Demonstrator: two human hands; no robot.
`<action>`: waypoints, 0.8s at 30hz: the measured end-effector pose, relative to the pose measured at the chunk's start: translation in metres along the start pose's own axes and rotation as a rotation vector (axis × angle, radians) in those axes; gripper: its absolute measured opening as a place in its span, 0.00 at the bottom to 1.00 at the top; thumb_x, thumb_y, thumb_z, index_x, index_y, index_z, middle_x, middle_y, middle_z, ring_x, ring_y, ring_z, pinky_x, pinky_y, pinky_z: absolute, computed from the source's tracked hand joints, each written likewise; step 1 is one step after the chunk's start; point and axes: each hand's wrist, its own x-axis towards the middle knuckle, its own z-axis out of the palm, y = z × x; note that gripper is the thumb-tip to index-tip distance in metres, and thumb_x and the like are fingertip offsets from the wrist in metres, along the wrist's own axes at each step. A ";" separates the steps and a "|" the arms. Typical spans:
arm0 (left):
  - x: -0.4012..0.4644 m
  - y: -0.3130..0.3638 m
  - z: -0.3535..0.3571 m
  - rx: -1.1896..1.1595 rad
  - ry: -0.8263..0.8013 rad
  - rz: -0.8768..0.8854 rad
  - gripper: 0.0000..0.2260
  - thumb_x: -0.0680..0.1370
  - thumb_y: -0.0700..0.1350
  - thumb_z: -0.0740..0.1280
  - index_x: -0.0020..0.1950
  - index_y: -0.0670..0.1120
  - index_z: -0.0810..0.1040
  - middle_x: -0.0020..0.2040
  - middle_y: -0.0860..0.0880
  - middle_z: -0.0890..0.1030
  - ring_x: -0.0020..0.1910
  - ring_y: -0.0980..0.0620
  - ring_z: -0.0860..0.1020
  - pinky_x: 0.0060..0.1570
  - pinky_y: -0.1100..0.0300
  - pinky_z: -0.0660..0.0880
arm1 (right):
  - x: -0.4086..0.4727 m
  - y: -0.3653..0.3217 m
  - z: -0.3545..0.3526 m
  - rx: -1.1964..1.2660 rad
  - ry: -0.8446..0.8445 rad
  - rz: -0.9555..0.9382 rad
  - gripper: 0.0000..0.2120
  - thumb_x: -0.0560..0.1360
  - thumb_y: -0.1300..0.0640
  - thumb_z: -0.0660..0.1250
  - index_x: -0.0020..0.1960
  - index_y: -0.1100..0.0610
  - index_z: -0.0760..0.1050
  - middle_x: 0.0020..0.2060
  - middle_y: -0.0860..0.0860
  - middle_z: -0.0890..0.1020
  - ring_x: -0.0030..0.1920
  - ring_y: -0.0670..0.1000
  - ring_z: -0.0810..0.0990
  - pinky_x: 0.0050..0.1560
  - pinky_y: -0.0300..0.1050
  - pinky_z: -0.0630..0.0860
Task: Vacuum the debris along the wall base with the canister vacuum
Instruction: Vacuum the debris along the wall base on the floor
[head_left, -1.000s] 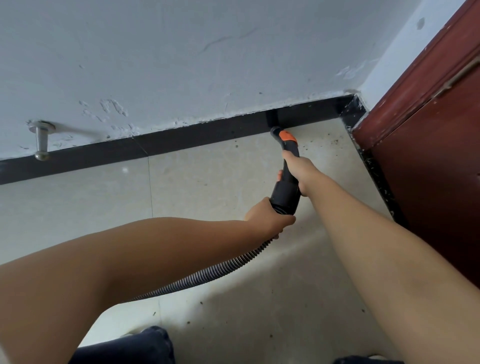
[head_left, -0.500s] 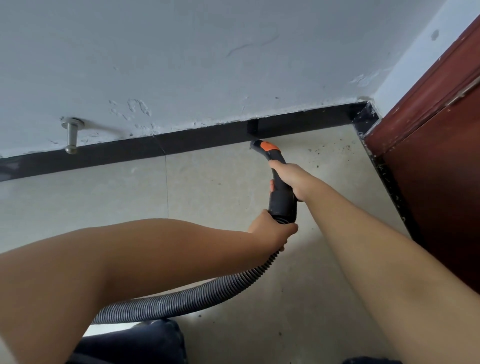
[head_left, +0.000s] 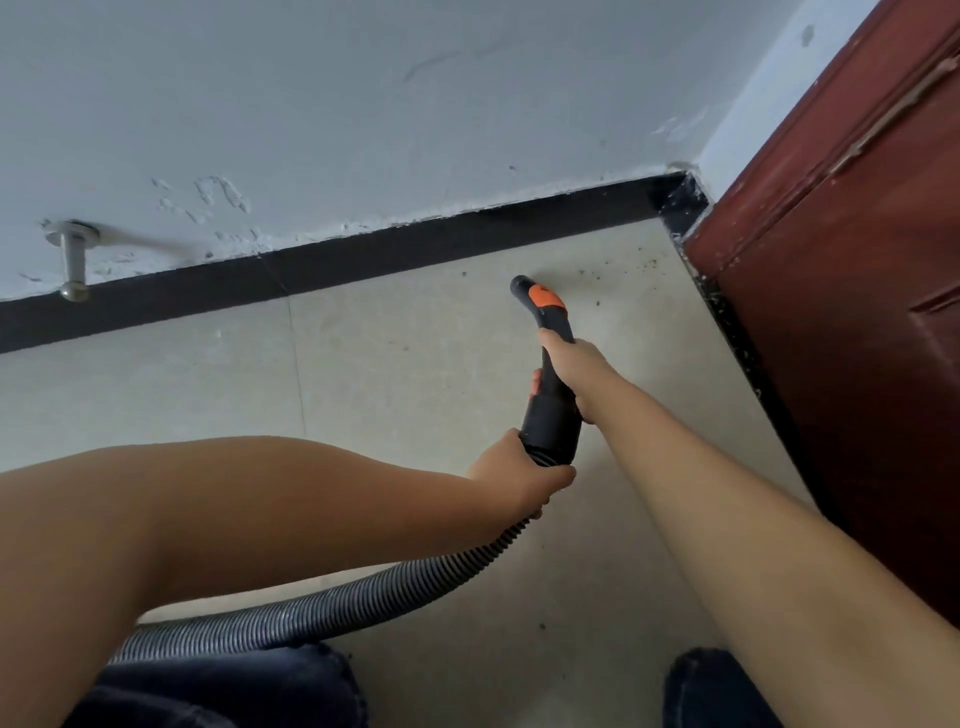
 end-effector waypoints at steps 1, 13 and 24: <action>-0.003 -0.002 0.006 0.029 -0.027 0.011 0.16 0.71 0.49 0.70 0.55 0.48 0.69 0.41 0.47 0.79 0.33 0.49 0.79 0.44 0.53 0.80 | -0.003 0.008 -0.008 0.022 0.026 -0.002 0.09 0.79 0.52 0.61 0.47 0.58 0.67 0.29 0.56 0.75 0.25 0.53 0.74 0.32 0.43 0.75; 0.003 0.011 0.041 0.173 -0.139 0.082 0.16 0.71 0.48 0.70 0.56 0.49 0.69 0.41 0.47 0.80 0.34 0.49 0.79 0.42 0.54 0.80 | -0.007 0.036 -0.065 0.178 0.261 -0.017 0.11 0.80 0.51 0.61 0.50 0.59 0.69 0.30 0.56 0.75 0.25 0.52 0.74 0.28 0.42 0.76; 0.022 0.024 0.033 0.137 -0.037 0.090 0.16 0.70 0.47 0.70 0.55 0.47 0.71 0.40 0.47 0.80 0.34 0.49 0.79 0.43 0.52 0.82 | 0.014 0.009 -0.057 0.165 0.153 -0.011 0.12 0.79 0.50 0.62 0.50 0.60 0.68 0.21 0.54 0.76 0.25 0.52 0.73 0.35 0.46 0.76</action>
